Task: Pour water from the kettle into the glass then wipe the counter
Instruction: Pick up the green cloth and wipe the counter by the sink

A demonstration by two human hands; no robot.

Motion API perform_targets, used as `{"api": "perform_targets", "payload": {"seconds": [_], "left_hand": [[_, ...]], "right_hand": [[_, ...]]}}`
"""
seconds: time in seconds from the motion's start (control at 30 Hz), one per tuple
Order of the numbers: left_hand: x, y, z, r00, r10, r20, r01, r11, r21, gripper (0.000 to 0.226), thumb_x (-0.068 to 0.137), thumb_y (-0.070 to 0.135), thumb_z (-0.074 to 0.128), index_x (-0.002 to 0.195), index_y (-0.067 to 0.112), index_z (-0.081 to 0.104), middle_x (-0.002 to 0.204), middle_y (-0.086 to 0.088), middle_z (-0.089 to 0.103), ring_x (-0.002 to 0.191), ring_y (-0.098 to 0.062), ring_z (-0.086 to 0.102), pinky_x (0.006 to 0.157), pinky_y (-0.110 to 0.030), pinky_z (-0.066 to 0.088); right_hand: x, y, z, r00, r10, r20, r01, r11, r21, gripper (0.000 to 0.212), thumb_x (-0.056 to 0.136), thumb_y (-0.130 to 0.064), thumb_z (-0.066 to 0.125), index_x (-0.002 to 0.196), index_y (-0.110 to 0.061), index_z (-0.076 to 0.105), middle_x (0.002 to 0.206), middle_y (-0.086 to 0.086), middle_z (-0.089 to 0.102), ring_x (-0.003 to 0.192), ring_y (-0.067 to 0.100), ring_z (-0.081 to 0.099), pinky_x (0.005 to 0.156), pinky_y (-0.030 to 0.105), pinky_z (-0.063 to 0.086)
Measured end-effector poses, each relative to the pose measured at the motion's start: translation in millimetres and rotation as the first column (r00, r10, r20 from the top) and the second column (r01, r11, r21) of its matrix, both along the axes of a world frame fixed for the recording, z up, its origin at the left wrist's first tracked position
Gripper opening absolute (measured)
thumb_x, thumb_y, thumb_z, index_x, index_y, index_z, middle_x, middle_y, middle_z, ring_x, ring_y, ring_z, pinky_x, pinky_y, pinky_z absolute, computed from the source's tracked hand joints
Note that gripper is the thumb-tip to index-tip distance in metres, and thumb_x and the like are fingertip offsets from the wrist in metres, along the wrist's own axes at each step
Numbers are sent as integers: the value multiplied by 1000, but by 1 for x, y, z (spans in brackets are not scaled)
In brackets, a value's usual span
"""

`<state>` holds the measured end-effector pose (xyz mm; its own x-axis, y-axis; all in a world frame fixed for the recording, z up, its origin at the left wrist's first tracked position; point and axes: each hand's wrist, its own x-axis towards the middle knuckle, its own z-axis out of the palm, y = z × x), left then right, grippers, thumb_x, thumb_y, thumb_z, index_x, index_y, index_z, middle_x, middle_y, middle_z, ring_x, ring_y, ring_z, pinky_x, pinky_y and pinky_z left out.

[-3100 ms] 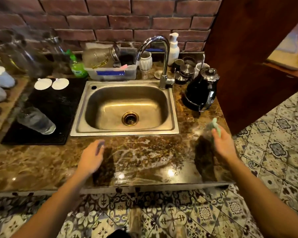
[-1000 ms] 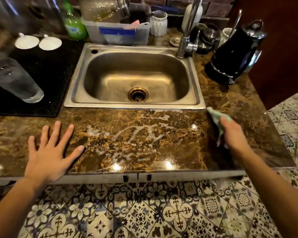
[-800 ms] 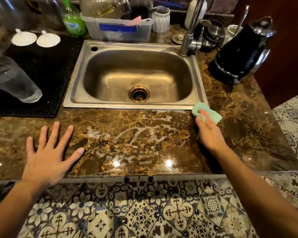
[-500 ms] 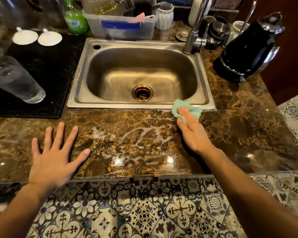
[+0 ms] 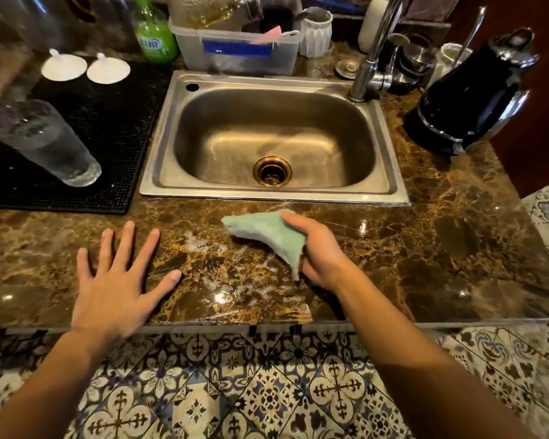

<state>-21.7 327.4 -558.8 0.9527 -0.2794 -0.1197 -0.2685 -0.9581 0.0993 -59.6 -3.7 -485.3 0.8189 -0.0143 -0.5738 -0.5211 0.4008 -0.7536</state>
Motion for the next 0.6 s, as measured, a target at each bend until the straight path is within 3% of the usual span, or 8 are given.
{"api": "perform_targets", "payload": {"seconds": [0.07,0.13,0.23,0.3,0.4,0.43,0.53,0.6], "left_hand": [[-1,-1,0,1000,-7,11,7,1000,11,82,90,85,17,160,48,-1,173,0,-3,158,-29,-4,122,-63,3],[-1,-1,0,1000,-8,12,8,1000,13,83,90,85,16,160,47,-1,173,-1,-2,158,-29,-5,122,-64,3],[-1,-1,0,1000,-6,6,6,1000,8,83,89,86,15,160,47,-2,173,0,-4,158,-28,-7,123,-63,1],[-1,-1,0,1000,-4,7,4,1000,10,83,89,86,14,160,48,-4,173,0,-5,158,-28,-8,123,-63,1],[0,-2,1,1000,-3,3,3,1000,17,83,88,87,11,159,49,-8,173,1,-9,158,-28,-11,123,-63,-1],[-1,-2,1,1000,-2,0,2,1000,19,83,88,87,10,159,49,-8,172,1,-10,158,-28,-12,123,-62,-1],[-1,-2,3,1000,-2,1,2,1000,18,83,88,87,10,160,47,-6,173,0,-8,158,-28,-10,123,-63,0],[-1,-2,3,1000,-3,2,3,1000,21,83,89,87,11,160,47,-6,173,0,-7,158,-29,-9,124,-63,1]], "right_hand": [[-11,-17,7,992,-119,38,114,987,115,38,103,-20,50,128,7,60,103,17,72,81,24,69,72,27,60],[-22,-41,19,973,-214,81,194,961,199,42,102,-23,51,129,8,60,102,19,76,78,26,75,59,29,62],[-29,-82,32,940,-321,116,292,932,215,39,104,-25,46,126,4,62,104,20,79,79,26,79,58,30,63],[-29,-104,30,914,-377,149,363,925,113,34,104,-23,46,118,1,66,106,17,79,89,25,78,76,34,65],[-29,-120,16,926,-333,180,366,907,-208,32,102,-28,52,116,-6,71,100,9,81,94,22,74,89,36,59],[-28,-119,9,943,-274,189,325,885,-335,32,100,-33,54,115,-11,72,98,9,80,92,22,72,86,38,58],[-23,-103,-7,982,-74,175,163,796,-583,42,91,-51,53,102,-17,74,87,23,73,60,23,66,49,38,52],[-15,-93,-14,985,-32,172,135,766,-629,39,92,-51,50,99,-23,77,97,6,78,74,15,73,64,29,56]]}}
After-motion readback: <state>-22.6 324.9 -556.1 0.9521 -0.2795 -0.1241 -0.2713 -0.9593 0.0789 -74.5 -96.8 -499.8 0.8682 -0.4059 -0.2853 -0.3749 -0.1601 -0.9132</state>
